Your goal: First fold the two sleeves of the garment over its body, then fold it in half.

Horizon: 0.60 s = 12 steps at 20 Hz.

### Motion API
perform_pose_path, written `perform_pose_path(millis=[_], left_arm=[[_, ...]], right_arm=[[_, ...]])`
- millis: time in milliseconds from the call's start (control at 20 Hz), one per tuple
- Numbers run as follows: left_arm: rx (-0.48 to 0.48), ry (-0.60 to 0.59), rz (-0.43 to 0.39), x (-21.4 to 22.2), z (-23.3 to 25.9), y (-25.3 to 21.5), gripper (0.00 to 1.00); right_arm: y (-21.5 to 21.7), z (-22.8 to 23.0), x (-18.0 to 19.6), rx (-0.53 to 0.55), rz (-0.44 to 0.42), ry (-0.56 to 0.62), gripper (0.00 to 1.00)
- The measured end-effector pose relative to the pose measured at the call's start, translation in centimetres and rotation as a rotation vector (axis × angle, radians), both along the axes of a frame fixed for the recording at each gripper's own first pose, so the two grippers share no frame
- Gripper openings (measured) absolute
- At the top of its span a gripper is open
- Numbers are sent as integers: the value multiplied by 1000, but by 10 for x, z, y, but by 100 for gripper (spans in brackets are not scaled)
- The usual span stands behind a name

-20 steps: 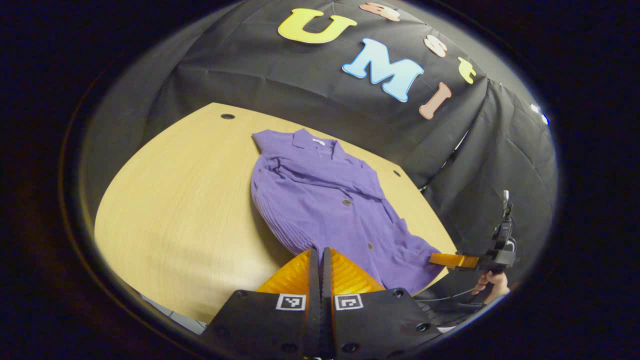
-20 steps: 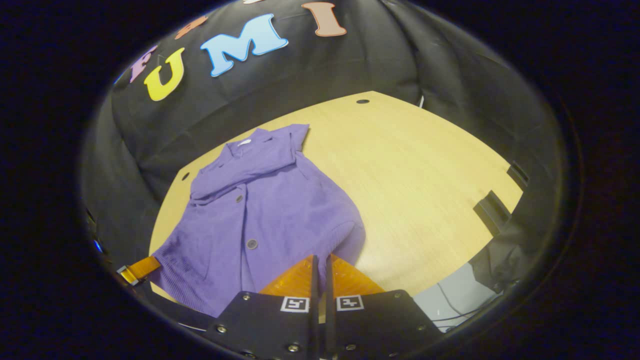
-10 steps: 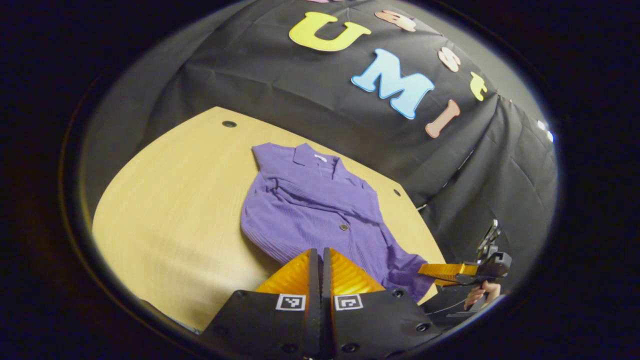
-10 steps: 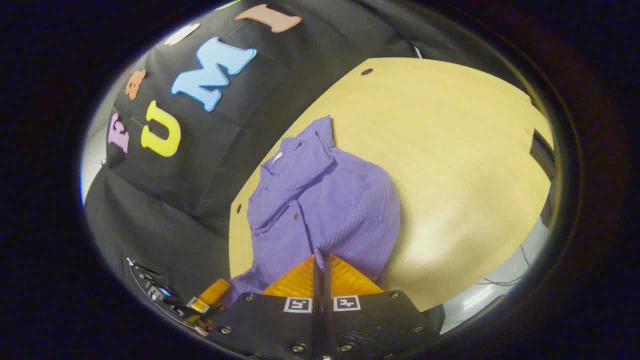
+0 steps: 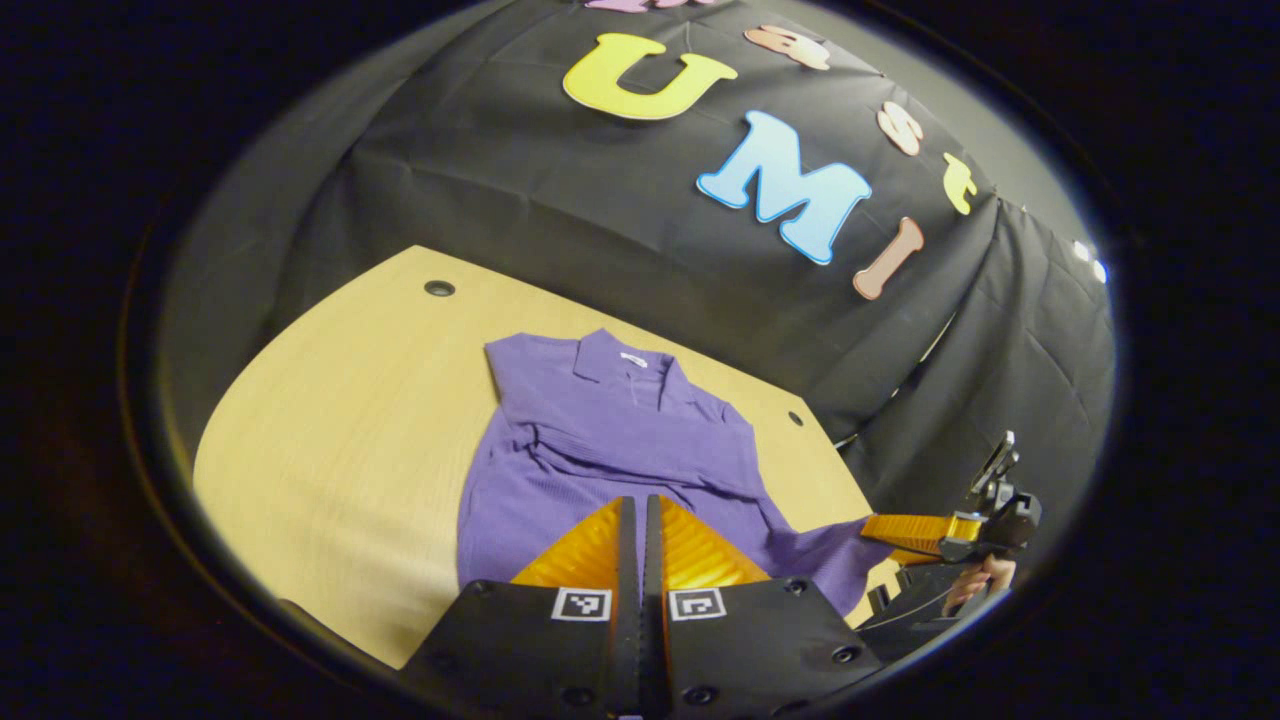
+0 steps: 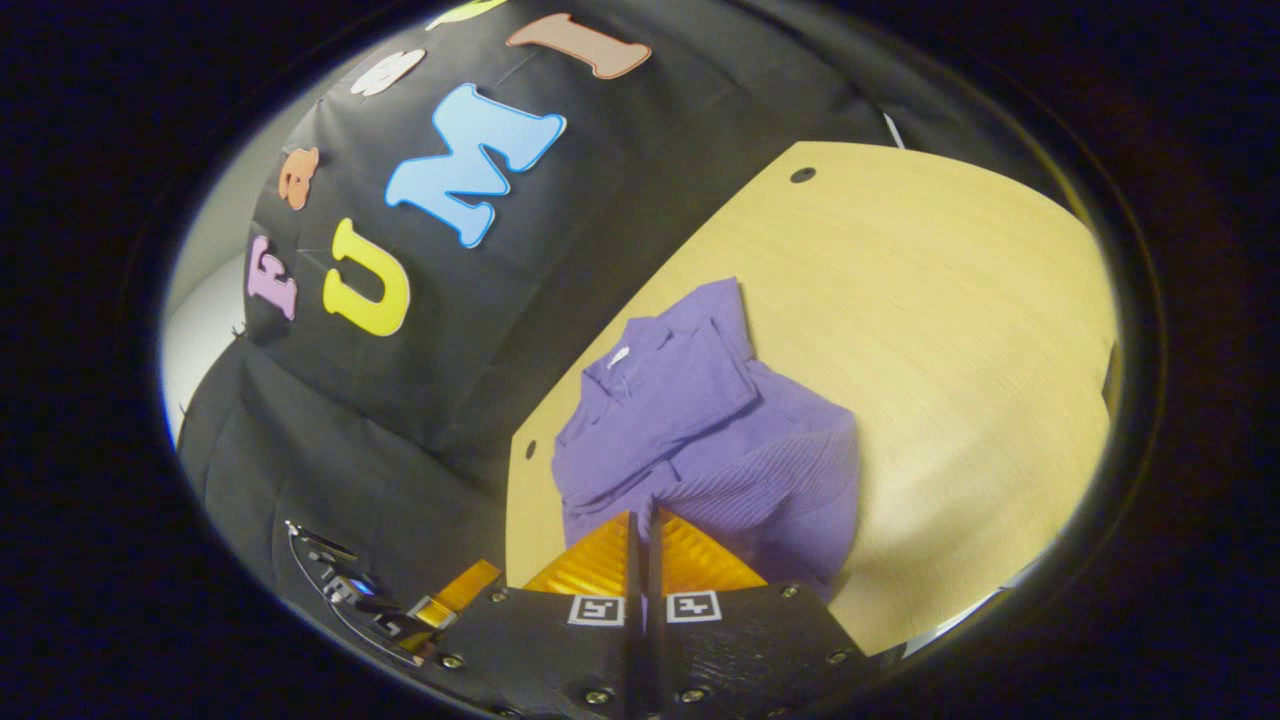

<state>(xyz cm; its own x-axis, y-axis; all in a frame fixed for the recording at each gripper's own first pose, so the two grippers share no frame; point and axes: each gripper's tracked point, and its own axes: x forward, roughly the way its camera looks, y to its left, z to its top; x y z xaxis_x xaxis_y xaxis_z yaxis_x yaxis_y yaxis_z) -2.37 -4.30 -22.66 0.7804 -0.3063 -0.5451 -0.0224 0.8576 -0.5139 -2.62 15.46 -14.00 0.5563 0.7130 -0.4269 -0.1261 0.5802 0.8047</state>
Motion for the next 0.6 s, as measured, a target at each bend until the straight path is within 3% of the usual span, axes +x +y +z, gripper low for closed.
perform_pose_path(millis=[250, 600], left_arm=[[24, 18, 25, 32, -14, 10, 7], [61, -32, 78, 112, -5, 24, 7]], right_arm=[[20, 23, 47, 42, 30, -35, 1], [58, 49, 129, 71, 82, -101, 1]])
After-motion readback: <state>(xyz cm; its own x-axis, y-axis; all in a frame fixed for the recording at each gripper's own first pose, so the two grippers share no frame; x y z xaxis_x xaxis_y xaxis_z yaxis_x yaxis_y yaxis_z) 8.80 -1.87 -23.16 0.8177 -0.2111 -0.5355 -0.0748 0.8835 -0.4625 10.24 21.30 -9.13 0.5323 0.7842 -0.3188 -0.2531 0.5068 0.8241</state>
